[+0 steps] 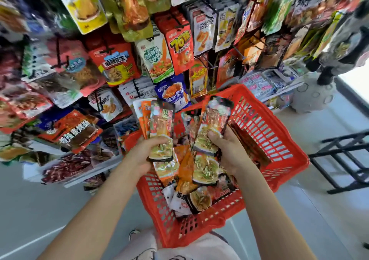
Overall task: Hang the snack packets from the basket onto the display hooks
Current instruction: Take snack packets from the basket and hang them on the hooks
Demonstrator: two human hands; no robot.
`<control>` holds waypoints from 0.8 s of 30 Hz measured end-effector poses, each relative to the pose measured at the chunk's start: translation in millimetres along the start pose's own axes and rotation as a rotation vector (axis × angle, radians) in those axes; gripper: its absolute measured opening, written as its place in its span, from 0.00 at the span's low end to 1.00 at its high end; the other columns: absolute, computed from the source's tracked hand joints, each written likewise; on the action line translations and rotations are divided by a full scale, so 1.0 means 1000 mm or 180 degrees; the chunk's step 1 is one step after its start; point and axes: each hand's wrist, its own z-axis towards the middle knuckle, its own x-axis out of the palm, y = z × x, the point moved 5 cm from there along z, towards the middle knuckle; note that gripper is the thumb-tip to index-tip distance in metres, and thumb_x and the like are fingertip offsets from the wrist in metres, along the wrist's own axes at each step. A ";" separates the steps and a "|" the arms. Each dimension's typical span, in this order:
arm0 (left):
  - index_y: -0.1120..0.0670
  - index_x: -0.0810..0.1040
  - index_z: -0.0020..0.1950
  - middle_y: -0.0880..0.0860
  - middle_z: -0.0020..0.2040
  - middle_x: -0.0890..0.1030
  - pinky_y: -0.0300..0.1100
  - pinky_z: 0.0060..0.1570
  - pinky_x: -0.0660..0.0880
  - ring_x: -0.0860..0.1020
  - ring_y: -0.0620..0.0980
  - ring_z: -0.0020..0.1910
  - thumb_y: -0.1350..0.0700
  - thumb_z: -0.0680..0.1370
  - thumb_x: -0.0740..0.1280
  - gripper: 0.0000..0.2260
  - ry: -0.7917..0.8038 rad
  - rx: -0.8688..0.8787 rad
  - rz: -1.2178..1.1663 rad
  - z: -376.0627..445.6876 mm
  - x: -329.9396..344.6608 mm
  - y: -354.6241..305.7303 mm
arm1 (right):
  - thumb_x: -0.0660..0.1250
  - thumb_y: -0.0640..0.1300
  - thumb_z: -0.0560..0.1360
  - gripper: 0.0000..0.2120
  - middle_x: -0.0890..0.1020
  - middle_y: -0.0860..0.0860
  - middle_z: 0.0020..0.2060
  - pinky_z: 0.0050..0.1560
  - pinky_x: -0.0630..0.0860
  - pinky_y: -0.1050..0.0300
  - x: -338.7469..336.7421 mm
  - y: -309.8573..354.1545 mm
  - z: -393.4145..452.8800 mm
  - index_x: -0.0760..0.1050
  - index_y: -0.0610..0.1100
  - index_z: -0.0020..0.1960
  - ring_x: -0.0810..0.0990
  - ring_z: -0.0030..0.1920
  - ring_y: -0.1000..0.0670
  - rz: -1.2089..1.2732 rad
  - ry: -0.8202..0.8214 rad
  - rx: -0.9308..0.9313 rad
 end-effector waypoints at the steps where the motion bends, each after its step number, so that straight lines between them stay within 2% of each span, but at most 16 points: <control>1: 0.61 0.78 0.55 0.52 0.30 0.83 0.40 0.30 0.79 0.82 0.49 0.27 0.66 0.78 0.67 0.07 0.0095 -0.0018 -0.0065 -0.002 -0.003 -0.001 | 0.81 0.59 0.64 0.44 0.73 0.52 0.72 0.73 0.65 0.32 0.005 0.004 -0.004 0.65 0.52 0.75 0.72 0.72 0.44 0.0158 -0.0185 -0.0089; 3: 0.59 0.79 0.51 0.50 0.29 0.82 0.35 0.29 0.76 0.80 0.46 0.25 0.64 0.80 0.66 0.03 0.0333 -0.0109 -0.0187 -0.015 -0.002 -0.004 | 0.82 0.62 0.62 0.49 0.71 0.50 0.74 0.73 0.65 0.32 0.022 0.009 -0.009 0.63 0.52 0.77 0.70 0.74 0.42 0.0155 -0.0338 -0.0362; 4: 0.57 0.79 0.52 0.48 0.35 0.83 0.37 0.37 0.76 0.80 0.44 0.27 0.61 0.81 0.66 0.03 0.0502 -0.0115 -0.0250 -0.027 -0.001 -0.009 | 0.80 0.63 0.64 0.48 0.71 0.49 0.75 0.73 0.66 0.33 0.042 0.013 -0.015 0.63 0.52 0.77 0.69 0.75 0.42 -0.0033 -0.0352 -0.0548; 6: 0.54 0.78 0.61 0.44 0.53 0.77 0.43 0.54 0.71 0.80 0.40 0.39 0.56 0.82 0.64 0.09 0.0702 -0.0006 -0.0495 -0.048 -0.005 -0.020 | 0.77 0.65 0.67 0.48 0.70 0.48 0.75 0.74 0.66 0.36 0.085 0.015 -0.024 0.61 0.49 0.79 0.68 0.75 0.45 -0.0439 -0.0431 -0.0760; 7: 0.54 0.79 0.61 0.46 0.58 0.77 0.46 0.56 0.73 0.80 0.43 0.44 0.55 0.82 0.64 0.10 0.0833 -0.0002 -0.0647 -0.053 -0.011 -0.023 | 0.76 0.64 0.68 0.47 0.71 0.47 0.74 0.74 0.67 0.39 0.109 0.019 -0.030 0.61 0.47 0.78 0.70 0.74 0.47 -0.0672 -0.0443 -0.0832; 8: 0.55 0.82 0.56 0.50 0.58 0.81 0.47 0.53 0.78 0.82 0.47 0.45 0.55 0.81 0.64 0.09 0.0948 0.0009 -0.0750 -0.059 -0.019 -0.028 | 0.75 0.61 0.71 0.42 0.75 0.47 0.71 0.73 0.69 0.44 0.133 0.022 -0.035 0.63 0.44 0.77 0.73 0.71 0.50 -0.0957 -0.0434 -0.1017; 9: 0.55 0.85 0.48 0.55 0.51 0.86 0.45 0.43 0.82 0.85 0.49 0.41 0.56 0.80 0.64 0.10 0.1089 0.0082 -0.0872 -0.064 -0.030 -0.033 | 0.73 0.56 0.74 0.34 0.78 0.48 0.66 0.71 0.71 0.51 0.159 0.025 -0.042 0.67 0.43 0.74 0.75 0.68 0.54 -0.1302 -0.0430 -0.1244; 10: 0.54 0.87 0.41 0.55 0.43 0.87 0.43 0.35 0.82 0.85 0.50 0.37 0.56 0.79 0.65 0.13 0.1144 0.0145 -0.0960 -0.067 -0.046 -0.039 | 0.70 0.53 0.77 0.28 0.77 0.49 0.65 0.69 0.70 0.57 0.184 0.028 -0.049 0.69 0.42 0.72 0.74 0.66 0.57 -0.1721 -0.0491 -0.1500; 11: 0.54 0.87 0.35 0.54 0.39 0.86 0.42 0.32 0.82 0.85 0.50 0.35 0.56 0.79 0.65 0.15 0.1250 0.0194 -0.1046 -0.069 -0.063 -0.044 | 0.66 0.55 0.78 0.27 0.74 0.50 0.66 0.71 0.66 0.59 0.208 0.030 -0.055 0.70 0.42 0.72 0.70 0.67 0.57 -0.2133 -0.0575 -0.1778; 12: 0.53 0.87 0.33 0.54 0.38 0.86 0.43 0.33 0.82 0.85 0.50 0.35 0.55 0.78 0.66 0.15 0.1285 0.0219 -0.1114 -0.075 -0.082 -0.051 | 0.63 0.58 0.78 0.30 0.68 0.50 0.68 0.74 0.61 0.62 0.233 0.031 -0.059 0.68 0.43 0.74 0.65 0.70 0.56 -0.2440 -0.0575 -0.2039; 14: 0.52 0.88 0.36 0.54 0.47 0.86 0.50 0.46 0.83 0.86 0.53 0.46 0.52 0.70 0.76 0.05 0.1341 0.0360 -0.1165 -0.088 -0.122 -0.067 | 0.58 0.65 0.77 0.36 0.59 0.52 0.72 0.75 0.52 0.66 0.278 0.031 -0.063 0.59 0.48 0.79 0.57 0.74 0.56 -0.2702 -0.0421 -0.2253; 16: 0.50 0.89 0.41 0.54 0.55 0.84 0.55 0.60 0.79 0.83 0.56 0.56 0.52 0.61 0.85 0.12 0.1446 0.0594 -0.1078 -0.104 -0.161 -0.087 | 0.58 0.62 0.79 0.31 0.56 0.55 0.73 0.72 0.49 0.70 0.319 0.035 -0.067 0.54 0.57 0.79 0.53 0.75 0.64 -0.2716 -0.0336 -0.2393; 17: 0.51 0.89 0.40 0.55 0.52 0.85 0.53 0.59 0.80 0.83 0.55 0.54 0.55 0.61 0.84 0.11 0.1528 0.0695 -0.0993 -0.113 -0.178 -0.097 | 0.59 0.59 0.80 0.28 0.56 0.55 0.72 0.69 0.50 0.74 0.340 0.038 -0.071 0.53 0.61 0.77 0.52 0.72 0.69 -0.2675 -0.0369 -0.2526; 19: 0.52 0.88 0.36 0.55 0.45 0.86 0.45 0.45 0.83 0.86 0.52 0.44 0.57 0.64 0.77 0.03 0.1531 0.0966 -0.0890 -0.135 -0.209 -0.118 | 0.61 0.52 0.82 0.26 0.61 0.56 0.70 0.65 0.53 0.79 0.381 0.047 -0.080 0.54 0.61 0.76 0.55 0.68 0.74 -0.2559 -0.0484 -0.2901; 21: 0.53 0.88 0.35 0.55 0.41 0.86 0.41 0.35 0.82 0.86 0.50 0.38 0.59 0.65 0.74 0.04 0.1547 0.1289 -0.0829 -0.165 -0.236 -0.143 | 0.63 0.47 0.83 0.25 0.64 0.60 0.65 0.60 0.56 0.81 0.423 0.059 -0.091 0.59 0.54 0.77 0.58 0.64 0.76 -0.2377 -0.0538 -0.3116; 24: 0.59 0.87 0.43 0.57 0.40 0.86 0.41 0.31 0.80 0.86 0.51 0.36 0.64 0.66 0.74 0.07 0.1413 0.1654 -0.0788 -0.187 -0.265 -0.168 | 0.64 0.47 0.82 0.23 0.65 0.65 0.61 0.59 0.58 0.79 0.464 0.081 -0.097 0.65 0.43 0.75 0.64 0.61 0.72 -0.2104 -0.0680 -0.3426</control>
